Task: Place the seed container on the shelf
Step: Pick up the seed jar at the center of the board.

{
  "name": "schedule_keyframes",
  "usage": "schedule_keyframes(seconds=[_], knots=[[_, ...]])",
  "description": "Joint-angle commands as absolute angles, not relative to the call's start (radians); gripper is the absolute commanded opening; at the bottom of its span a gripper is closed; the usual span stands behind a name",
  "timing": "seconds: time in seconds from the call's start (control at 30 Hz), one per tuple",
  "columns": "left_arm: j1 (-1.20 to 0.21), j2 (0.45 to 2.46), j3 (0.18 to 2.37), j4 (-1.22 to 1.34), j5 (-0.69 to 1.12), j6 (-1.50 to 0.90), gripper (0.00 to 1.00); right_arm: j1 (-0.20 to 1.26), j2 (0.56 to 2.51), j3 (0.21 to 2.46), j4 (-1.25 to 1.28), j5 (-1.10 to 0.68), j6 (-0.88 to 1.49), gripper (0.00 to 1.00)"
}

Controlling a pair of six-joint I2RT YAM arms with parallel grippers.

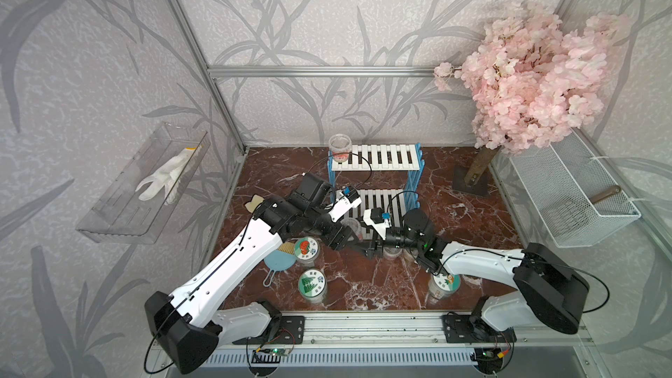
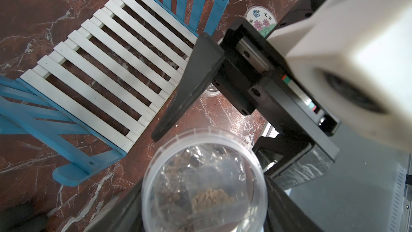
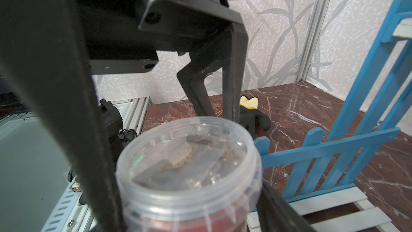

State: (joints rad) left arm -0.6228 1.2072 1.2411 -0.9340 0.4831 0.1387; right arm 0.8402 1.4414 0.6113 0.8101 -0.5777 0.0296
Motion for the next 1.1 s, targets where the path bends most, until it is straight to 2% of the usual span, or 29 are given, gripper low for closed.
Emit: schedule_keyframes(seconds=[0.0, 0.2, 0.43, 0.67, 0.8, 1.0, 1.07], knots=[[-0.622, 1.213, 1.269, -0.965, 0.475, 0.147, 0.76, 0.848, 1.437, 0.654, 0.796, -0.581, 0.031, 0.78], [-0.624, 1.223, 1.270, -0.969, 0.471, 0.147, 0.76, 0.853, 1.439, 0.661, 0.785, -0.583, 0.022, 0.73], [-0.623, 1.206, 1.257, -0.928, 0.465, 0.116, 0.89, 0.853, 1.442, 0.646, 0.814, -0.568, 0.046, 0.71], [-0.623, 1.202, 1.244, -0.911, 0.472, 0.094, 0.88, 0.853, 1.454, 0.632, 0.850, -0.556, 0.075, 0.65], [-0.621, 1.179, 1.234, -0.875, 0.444, 0.063, 0.90, 0.852, 1.454, 0.605, 0.907, -0.530, 0.098, 0.66], [-0.611, 1.114, 1.190, -0.786, 0.343, -0.036, 1.00, 0.852, 1.453, 0.577, 0.955, -0.508, 0.131, 0.65], [-0.595, 1.117, 1.170, -0.778, 0.354, -0.078, 1.00, 0.853, 1.452, 0.571, 0.968, -0.504, 0.134, 0.65]])
